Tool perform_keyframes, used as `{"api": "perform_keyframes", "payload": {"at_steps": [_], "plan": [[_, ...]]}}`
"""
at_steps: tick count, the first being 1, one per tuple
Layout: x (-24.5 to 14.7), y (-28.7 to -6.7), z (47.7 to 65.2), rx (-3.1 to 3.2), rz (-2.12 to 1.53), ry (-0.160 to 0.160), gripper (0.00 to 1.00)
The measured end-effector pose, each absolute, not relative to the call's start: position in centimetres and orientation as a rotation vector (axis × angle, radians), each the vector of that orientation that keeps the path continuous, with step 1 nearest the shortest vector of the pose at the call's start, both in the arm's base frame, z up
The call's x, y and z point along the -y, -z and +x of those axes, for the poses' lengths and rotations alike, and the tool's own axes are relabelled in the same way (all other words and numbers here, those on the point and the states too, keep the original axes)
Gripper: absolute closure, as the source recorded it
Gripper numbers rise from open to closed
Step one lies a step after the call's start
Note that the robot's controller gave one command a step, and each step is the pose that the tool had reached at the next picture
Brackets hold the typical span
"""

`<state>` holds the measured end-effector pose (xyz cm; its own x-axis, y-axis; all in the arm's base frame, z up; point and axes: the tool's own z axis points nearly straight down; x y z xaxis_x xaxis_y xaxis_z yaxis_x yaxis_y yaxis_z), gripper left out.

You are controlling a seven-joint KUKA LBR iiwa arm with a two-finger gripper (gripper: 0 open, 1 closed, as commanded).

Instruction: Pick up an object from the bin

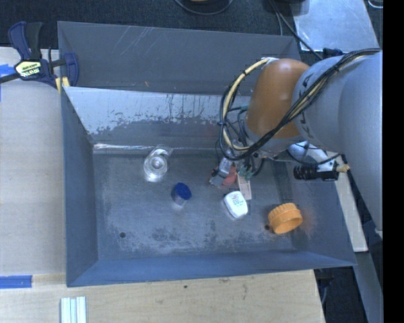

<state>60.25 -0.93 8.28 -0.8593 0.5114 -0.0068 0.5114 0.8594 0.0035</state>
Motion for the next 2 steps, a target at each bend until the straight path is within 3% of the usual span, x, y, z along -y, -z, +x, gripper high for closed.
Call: {"api": "perform_keyframes", "payload": {"at_steps": [1,2], "plan": [[2.1,-12.5,59.8,-3.019,0.826,-0.004,1.00],[-0.5,-16.4,60.3,-3.031,0.765,-0.005,1.00]]}}
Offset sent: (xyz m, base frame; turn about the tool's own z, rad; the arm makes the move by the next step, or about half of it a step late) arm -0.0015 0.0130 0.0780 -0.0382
